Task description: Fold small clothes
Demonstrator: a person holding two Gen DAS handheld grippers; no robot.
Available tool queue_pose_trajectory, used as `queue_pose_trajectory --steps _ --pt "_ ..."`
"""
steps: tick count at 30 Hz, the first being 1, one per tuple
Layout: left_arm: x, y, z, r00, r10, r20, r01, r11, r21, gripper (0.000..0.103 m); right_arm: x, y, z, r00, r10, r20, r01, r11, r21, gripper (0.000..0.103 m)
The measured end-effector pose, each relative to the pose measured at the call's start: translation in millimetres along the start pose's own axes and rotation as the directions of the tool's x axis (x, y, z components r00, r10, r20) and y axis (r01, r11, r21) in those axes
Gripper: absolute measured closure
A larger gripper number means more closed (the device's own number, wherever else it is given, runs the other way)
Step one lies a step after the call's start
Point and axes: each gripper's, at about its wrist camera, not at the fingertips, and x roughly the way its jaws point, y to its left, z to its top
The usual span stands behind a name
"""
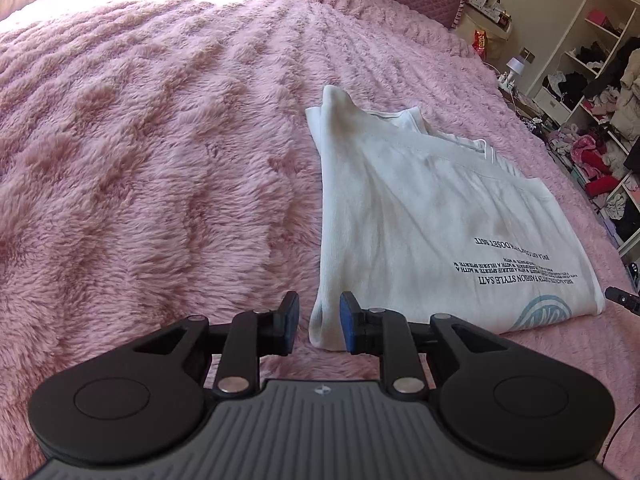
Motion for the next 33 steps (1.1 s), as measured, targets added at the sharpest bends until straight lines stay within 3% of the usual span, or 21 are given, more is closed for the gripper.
queue_pose_trajectory --steps 4,6,8,15,18,22,28,33 --pt "-3 -2 14 0.998 -0.038 0.054 0.040 0.999 -0.031 0.074 -13 65 8 0.993 0.118 0.022 -0.114 0.984 -0.137 0.066" --pt "-2 -5 20 0.993 -0.072 0.090 0.077 0.996 -0.049 0.064 -17 101 8 0.984 0.176 0.038 -0.165 0.965 -0.202 0.065" --pt "4 -7 30 0.991 -0.090 0.102 0.096 0.994 -0.057 0.060 -19 139 8 0.971 0.237 0.039 -0.220 0.942 -0.253 0.064" --pt "36 6 56 0.991 -0.105 0.086 0.114 0.988 -0.107 0.059 -10 262 -11 0.917 0.397 -0.025 -0.373 0.836 -0.403 0.064" --pt "49 16 61 0.988 -0.130 0.082 0.140 0.982 -0.130 0.059 -1 308 -26 0.911 0.409 -0.050 -0.382 0.791 -0.477 0.064" --pt "71 30 67 0.985 -0.163 0.057 0.171 0.968 -0.182 0.058 12 355 -47 0.929 0.369 -0.036 -0.309 0.717 -0.625 0.064" --pt "103 53 75 0.955 -0.295 0.041 0.293 0.909 -0.296 0.056 19 386 -63 0.928 0.373 -0.015 -0.267 0.634 -0.726 0.064" --pt "125 59 86 0.945 -0.322 0.055 0.322 0.890 -0.322 0.055 34 404 -66 0.940 0.341 -0.001 -0.212 0.580 -0.787 0.064"
